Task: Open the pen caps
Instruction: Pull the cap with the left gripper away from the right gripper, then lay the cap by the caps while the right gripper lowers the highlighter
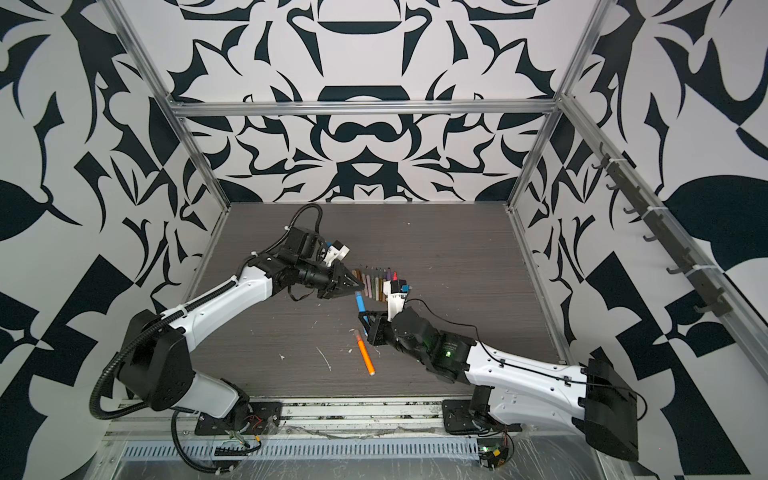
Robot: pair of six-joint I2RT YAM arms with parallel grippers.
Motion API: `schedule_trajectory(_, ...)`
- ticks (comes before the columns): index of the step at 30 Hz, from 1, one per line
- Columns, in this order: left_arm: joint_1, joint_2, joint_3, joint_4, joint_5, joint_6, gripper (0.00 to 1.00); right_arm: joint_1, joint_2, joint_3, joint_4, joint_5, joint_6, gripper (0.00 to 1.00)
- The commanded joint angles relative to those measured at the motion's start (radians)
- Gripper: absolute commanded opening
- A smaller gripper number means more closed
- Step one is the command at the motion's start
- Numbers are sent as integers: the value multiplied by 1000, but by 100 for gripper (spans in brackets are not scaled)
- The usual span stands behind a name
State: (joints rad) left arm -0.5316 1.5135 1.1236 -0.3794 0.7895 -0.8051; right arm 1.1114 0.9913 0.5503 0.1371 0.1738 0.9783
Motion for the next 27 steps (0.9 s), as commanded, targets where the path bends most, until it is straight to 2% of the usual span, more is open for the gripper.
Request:
schedule_trajectory(1, 159, 4, 45, 182, -247, 47, 0, 68, -52, -62, -295, -99, 49, 0)
schedule_trajectory(12, 206, 29, 30, 201, -282, 28, 0, 72, -21, -58, -202, -142, 24, 0)
schedule_trajectory(16, 179, 17, 14, 226, -263, 6, 0, 61, -17, -12, -264, -134, 2, 0)
schedule_trajectory(20, 170, -31, -20, 205, -306, 19, 0, 51, 20, 44, -298, -162, -40, 0)
schedule_trajectory(27, 270, -48, 7, 123, -309, 65, 0, 55, 110, 42, -240, -224, -29, 0)
